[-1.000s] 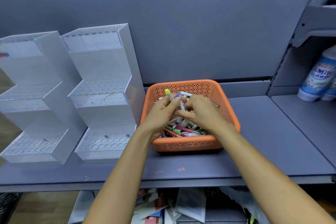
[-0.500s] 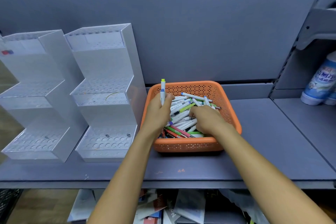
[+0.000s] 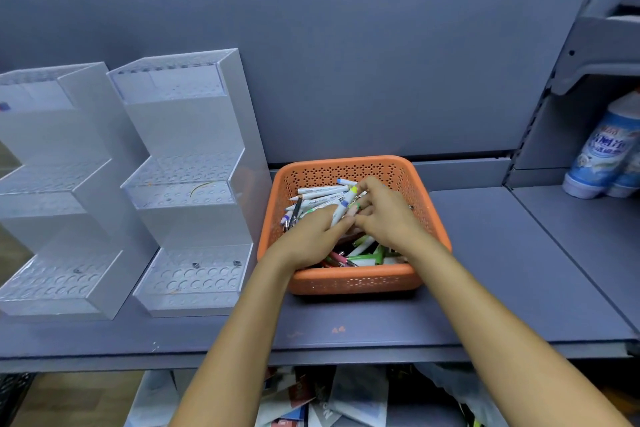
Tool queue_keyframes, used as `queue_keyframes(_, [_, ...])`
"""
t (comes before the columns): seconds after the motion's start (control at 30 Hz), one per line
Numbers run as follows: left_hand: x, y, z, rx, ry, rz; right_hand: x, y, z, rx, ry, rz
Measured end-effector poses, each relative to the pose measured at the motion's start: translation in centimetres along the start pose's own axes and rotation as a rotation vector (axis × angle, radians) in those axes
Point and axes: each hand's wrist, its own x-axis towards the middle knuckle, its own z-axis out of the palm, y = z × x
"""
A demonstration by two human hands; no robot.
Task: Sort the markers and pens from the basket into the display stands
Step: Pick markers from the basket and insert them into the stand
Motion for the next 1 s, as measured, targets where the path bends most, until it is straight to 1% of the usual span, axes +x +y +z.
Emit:
queue_keyframes(0.1, [0.2, -0.1, 0.0, -0.021, 0.005, 0.002, 0.3, 0.3, 0.1, 0.008, 0.052, 0.005])
queue_keyframes(0.2, [0.0, -0.1, 0.0, -0.169, 0.068, -0.029, 0.7, 0.4, 0.2, 0.116, 0.026, 0.010])
queue_keyframes(0.23, [-0.1, -0.1, 0.0, -0.219, 0.107, -0.036, 0.8, 0.5, 0.3, 0.168, 0.003, 0.011])
queue_keyframes(0.3, [0.1, -0.3, -0.1, -0.293, 0.247, -0.069, 0.9, 0.6, 0.4, 0.215, -0.044, 0.011])
queue_keyframes(0.33, [0.2, -0.5, -0.2, -0.333, 0.330, -0.091, 0.8, 0.8, 0.4, 0.169, -0.071, 0.008])
queue_keyframes(0.4, [0.4, -0.6, -0.4, -0.481, 0.453, -0.130, 0.7, 1.1, 0.4, -0.078, -0.168, 0.015])
queue_keyframes(0.47, [0.5, -0.4, -0.6, -0.669, 0.487, -0.159, 0.6, 1.1, 0.6, -0.391, -0.282, 0.069])
queue_keyframes(0.5, [0.5, -0.2, -0.7, -0.713, 0.484, -0.159, 0.6, 1.1, 0.7, -0.512, -0.301, 0.090])
queue_keyframes(0.57, [0.4, -0.2, -0.7, -0.680, 0.482, -0.159, 0.7, 0.8, 1.1, -0.656, -0.279, 0.083])
queue_keyframes(0.63, [0.3, -0.1, -0.7, -0.633, 0.490, -0.135, 0.9, 0.8, 1.3, -0.703, -0.261, 0.071])
queue_keyframes(0.7, [0.4, -0.3, -0.5, -0.567, 0.482, -0.122, 1.1, 1.0, 1.3, -0.683, -0.267, 0.083])
queue_keyframes(0.8, [0.4, -0.7, -0.4, -0.395, 0.501, -0.125, 1.0, 1.2, 1.1, -0.559, -0.239, 0.085])
queue_keyframes(0.87, [0.4, -0.8, -0.5, -0.339, 0.521, -0.099, 0.7, 1.0, 0.7, -0.413, -0.181, 0.064])
queue_keyframes(0.93, [0.3, -0.6, -0.4, -0.313, 0.510, -0.070, 0.4, 0.5, 0.4, -0.202, -0.126, 0.025])
queue_keyframes(1.0, [0.3, -0.9, -0.2, -0.149, 0.478, -0.039, 0.2, 0.1, 0.3, -0.023, -0.086, -0.002])
